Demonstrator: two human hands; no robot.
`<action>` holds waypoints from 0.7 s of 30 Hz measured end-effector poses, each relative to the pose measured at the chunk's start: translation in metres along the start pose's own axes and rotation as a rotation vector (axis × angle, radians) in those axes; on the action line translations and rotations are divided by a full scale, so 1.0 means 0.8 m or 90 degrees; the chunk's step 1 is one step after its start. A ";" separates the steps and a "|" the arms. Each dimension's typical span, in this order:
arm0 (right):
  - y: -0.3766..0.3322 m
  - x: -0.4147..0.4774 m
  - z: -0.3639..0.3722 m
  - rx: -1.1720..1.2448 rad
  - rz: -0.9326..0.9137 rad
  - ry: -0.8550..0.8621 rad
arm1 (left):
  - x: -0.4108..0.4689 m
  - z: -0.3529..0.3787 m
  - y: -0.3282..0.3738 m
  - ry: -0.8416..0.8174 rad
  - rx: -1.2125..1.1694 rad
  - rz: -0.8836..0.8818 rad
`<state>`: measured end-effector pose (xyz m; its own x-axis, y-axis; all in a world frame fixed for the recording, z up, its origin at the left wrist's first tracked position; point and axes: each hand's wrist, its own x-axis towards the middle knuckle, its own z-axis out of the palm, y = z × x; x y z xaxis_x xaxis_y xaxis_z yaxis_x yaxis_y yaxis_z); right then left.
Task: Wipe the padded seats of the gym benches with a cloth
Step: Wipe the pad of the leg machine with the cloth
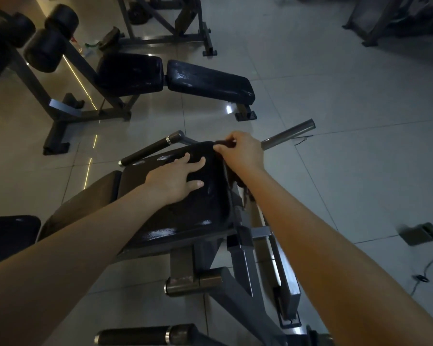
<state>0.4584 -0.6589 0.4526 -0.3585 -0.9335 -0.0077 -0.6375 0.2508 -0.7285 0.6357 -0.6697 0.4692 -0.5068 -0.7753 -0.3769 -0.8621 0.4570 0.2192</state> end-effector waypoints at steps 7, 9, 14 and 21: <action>-0.010 0.012 0.011 0.004 0.041 0.052 | -0.001 0.000 0.003 0.010 0.000 -0.003; -0.004 -0.008 0.004 0.008 0.026 0.041 | -0.001 0.000 0.003 0.008 0.003 -0.003; 0.015 -0.074 -0.006 0.067 0.025 0.000 | -0.002 0.000 0.004 -0.002 0.006 -0.008; 0.038 -0.159 -0.014 0.080 0.029 -0.012 | -0.006 0.001 0.007 0.005 -0.015 -0.023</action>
<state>0.4772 -0.5294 0.4394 -0.3714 -0.9269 -0.0542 -0.5302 0.2596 -0.8071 0.6329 -0.6634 0.4717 -0.4746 -0.7950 -0.3777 -0.8799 0.4178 0.2263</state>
